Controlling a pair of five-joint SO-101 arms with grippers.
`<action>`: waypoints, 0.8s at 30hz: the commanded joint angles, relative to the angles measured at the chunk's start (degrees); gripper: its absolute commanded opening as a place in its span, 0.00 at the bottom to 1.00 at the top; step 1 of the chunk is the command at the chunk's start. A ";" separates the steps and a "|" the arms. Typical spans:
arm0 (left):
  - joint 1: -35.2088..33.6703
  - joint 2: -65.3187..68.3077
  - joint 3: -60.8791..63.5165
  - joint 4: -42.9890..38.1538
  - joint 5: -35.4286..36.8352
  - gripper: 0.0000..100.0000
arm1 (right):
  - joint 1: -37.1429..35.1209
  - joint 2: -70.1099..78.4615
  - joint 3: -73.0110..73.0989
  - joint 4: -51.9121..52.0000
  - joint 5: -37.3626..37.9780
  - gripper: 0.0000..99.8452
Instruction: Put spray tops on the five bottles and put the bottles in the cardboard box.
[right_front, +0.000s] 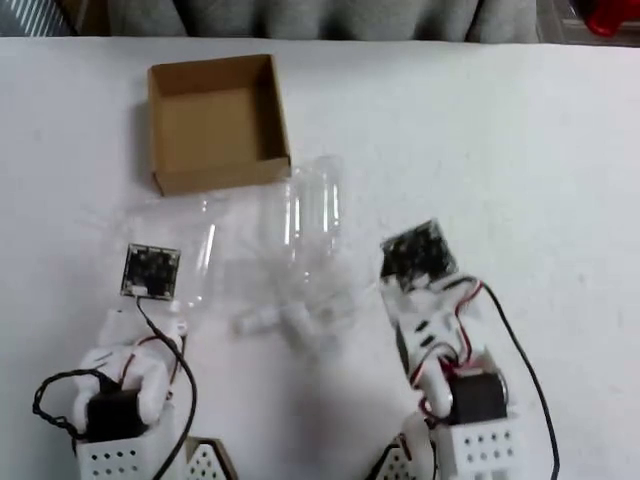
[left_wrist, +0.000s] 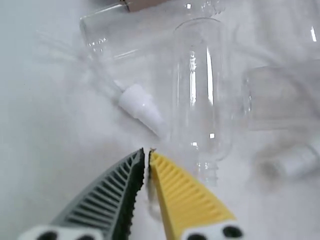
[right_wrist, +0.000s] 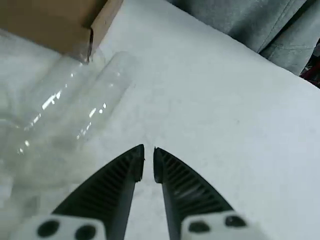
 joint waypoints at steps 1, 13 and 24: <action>0.48 -0.75 -0.35 -2.81 -0.53 0.02 | -3.56 12.09 -9.23 -6.99 -5.27 0.01; 0.48 -0.75 -0.35 -2.99 -0.62 0.02 | -7.96 55.60 -35.87 -14.64 -10.37 0.01; 0.66 -0.75 -0.35 -3.08 -0.62 0.02 | -1.27 81.01 -57.14 -14.46 -10.55 0.01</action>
